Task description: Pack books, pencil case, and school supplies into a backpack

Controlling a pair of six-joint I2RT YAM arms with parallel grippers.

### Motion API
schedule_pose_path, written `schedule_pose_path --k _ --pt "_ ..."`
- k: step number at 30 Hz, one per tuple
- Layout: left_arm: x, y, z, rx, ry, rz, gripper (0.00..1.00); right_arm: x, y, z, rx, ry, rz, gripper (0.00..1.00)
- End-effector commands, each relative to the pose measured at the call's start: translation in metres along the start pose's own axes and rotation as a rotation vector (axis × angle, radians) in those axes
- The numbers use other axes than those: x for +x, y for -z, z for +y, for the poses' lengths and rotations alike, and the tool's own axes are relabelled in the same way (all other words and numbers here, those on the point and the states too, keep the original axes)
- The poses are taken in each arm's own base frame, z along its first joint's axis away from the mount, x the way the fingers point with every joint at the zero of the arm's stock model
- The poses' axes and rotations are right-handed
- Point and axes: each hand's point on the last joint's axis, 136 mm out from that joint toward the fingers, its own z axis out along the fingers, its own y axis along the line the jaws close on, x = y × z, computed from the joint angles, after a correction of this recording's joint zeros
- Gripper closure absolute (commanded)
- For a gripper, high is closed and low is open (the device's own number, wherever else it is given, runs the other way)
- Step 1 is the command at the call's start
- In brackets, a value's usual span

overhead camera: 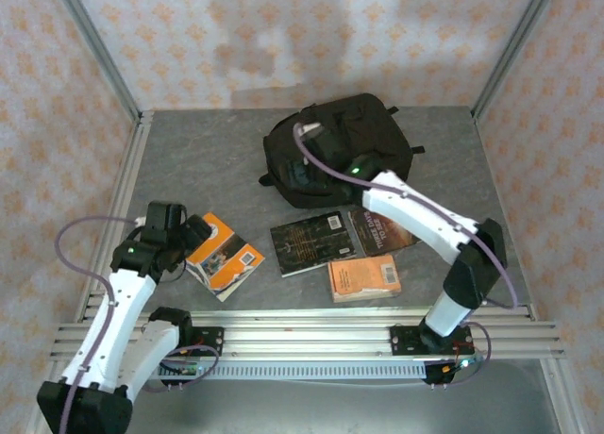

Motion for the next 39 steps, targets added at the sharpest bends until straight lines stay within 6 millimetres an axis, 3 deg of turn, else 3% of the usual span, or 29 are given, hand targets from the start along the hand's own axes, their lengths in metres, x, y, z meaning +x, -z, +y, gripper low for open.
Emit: schedule_pose_path --k 1,4,9,14,20,25,39 --pt "0.021 -0.018 0.029 -0.034 0.166 0.069 0.18 0.042 -0.031 0.075 -0.298 -0.104 0.146 0.27" --pt "0.032 -0.035 0.038 -0.017 0.231 0.093 0.27 0.074 -0.059 0.105 -0.344 -0.091 0.260 0.34" --pt "0.036 -0.049 0.046 -0.020 0.250 0.080 0.34 0.118 -0.105 0.124 -0.299 -0.044 0.430 0.36" --pt "0.043 -0.065 0.048 0.014 0.282 0.088 0.43 0.137 -0.132 0.137 -0.314 -0.047 0.500 0.38" --pt "0.051 -0.079 0.053 0.023 0.290 0.096 0.47 0.144 -0.148 0.132 -0.270 -0.012 0.529 0.38" --pt "0.053 -0.081 0.052 0.032 0.268 0.104 0.50 0.164 -0.161 0.141 -0.281 -0.008 0.613 0.39" --pt "0.056 -0.086 0.051 0.046 0.244 0.116 0.65 0.192 -0.144 0.172 -0.429 -0.026 0.729 0.42"
